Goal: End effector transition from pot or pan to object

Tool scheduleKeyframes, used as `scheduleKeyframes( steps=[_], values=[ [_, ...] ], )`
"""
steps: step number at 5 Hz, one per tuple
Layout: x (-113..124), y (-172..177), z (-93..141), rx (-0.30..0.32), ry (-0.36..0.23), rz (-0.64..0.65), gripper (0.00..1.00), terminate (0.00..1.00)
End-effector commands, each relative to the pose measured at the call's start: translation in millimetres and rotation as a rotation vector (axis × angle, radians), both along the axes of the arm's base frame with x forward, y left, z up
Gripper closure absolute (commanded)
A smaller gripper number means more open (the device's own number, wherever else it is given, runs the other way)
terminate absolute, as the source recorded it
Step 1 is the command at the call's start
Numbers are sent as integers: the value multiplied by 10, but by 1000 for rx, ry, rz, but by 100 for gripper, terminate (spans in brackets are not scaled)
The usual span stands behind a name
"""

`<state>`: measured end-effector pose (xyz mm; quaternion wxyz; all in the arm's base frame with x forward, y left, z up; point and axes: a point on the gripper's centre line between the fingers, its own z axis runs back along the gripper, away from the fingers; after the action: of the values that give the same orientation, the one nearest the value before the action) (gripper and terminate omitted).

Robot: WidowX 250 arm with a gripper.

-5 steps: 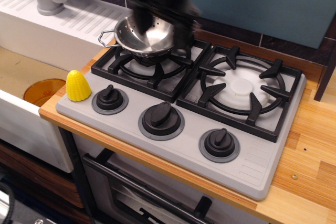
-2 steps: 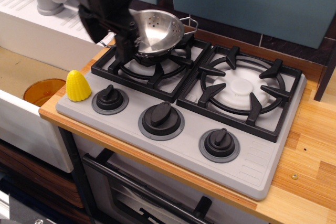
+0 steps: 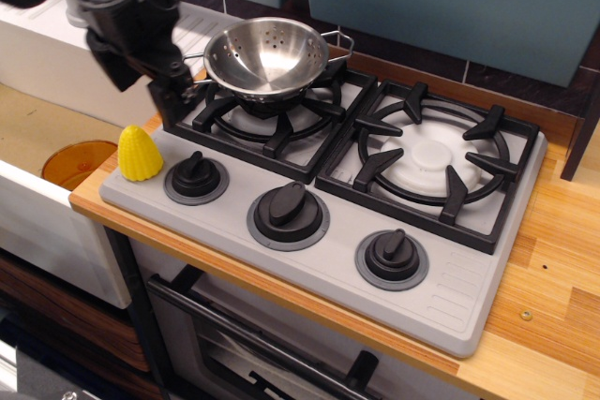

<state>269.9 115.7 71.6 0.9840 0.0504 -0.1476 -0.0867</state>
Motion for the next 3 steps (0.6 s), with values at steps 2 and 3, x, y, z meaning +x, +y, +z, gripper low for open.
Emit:
scheduleKeyframes(
  steps=[2,3],
  values=[
    [-191,-14,-29,7,-70,41,0,0],
    [-237,-25,-149,5,-94,42,0,0]
  ],
)
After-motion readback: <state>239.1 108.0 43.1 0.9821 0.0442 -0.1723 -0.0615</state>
